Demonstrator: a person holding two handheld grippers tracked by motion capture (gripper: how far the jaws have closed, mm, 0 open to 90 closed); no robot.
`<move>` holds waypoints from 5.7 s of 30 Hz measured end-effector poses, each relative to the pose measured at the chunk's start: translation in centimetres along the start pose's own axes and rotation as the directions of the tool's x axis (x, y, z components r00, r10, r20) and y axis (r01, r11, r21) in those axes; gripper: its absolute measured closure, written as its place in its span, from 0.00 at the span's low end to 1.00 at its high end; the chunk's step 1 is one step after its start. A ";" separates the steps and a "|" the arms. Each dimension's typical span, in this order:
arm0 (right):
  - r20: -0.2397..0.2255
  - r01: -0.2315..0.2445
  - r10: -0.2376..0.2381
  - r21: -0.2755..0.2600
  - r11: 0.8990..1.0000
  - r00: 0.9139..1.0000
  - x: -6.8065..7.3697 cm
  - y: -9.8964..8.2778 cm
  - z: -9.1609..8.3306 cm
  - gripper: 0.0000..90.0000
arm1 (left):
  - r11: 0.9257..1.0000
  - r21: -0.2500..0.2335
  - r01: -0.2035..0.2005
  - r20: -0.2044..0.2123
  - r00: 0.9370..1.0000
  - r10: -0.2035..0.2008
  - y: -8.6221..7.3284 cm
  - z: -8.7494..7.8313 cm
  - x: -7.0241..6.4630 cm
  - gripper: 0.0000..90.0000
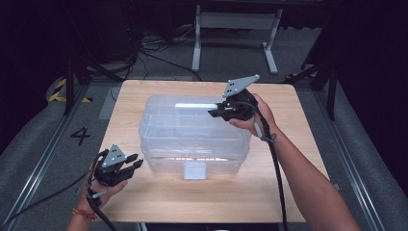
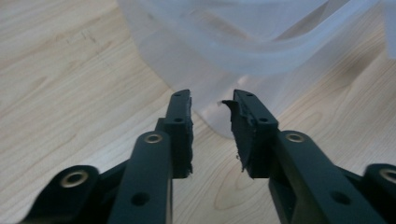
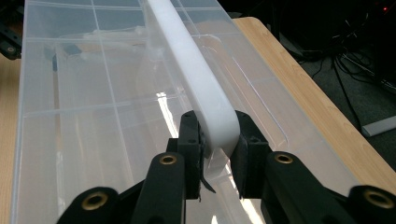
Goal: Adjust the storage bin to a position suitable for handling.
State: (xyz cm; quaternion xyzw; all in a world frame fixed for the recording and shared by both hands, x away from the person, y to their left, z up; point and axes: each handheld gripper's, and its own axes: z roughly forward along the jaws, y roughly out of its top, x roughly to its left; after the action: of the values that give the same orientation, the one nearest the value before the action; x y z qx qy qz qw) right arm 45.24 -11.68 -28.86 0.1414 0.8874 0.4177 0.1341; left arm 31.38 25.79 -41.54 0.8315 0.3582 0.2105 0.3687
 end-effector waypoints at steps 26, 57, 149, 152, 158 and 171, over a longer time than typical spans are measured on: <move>0.005 -0.013 0.013 0.014 1.000 1.000 -0.7 0.8 -0.1 0.83 | 0.995 -0.098 0.001 0.018 1.000 0.001 2.6 -1.1 -0.8 0.97; 0.165 -0.064 0.080 -0.102 0.993 0.983 -0.8 -2.7 -5.8 0.48 | 0.992 -0.129 -0.007 -0.008 1.000 0.006 3.5 -1.4 -0.7 1.00; 0.331 -0.030 0.155 -0.353 0.935 0.931 2.2 -12.9 -4.7 0.67 | 0.993 0.059 0.100 -0.072 0.993 -0.096 -4.7 2.1 2.2 0.60; 0.347 -0.021 0.154 -0.358 0.933 0.925 2.1 -12.7 -4.7 0.68 | 0.992 0.061 0.111 -0.068 0.992 -0.107 -4.8 2.4 2.3 0.54; 0.375 -0.022 0.179 -0.387 0.922 0.909 1.9 -12.2 -4.7 0.71 | 0.988 0.103 0.113 -0.058 0.993 -0.107 -5.0 3.2 2.1 0.47; 0.472 -0.017 0.229 -0.412 0.911 0.851 1.7 -10.8 -4.3 0.79 | 0.985 0.095 0.143 -0.030 0.990 -0.141 -5.8 3.6 3.0 0.37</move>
State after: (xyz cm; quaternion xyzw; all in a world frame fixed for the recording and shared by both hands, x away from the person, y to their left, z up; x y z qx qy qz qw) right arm 40.66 -20.70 -34.78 0.2748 0.7065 0.5425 0.3620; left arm 32.95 29.14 -48.03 0.8184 0.4304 0.1756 0.3380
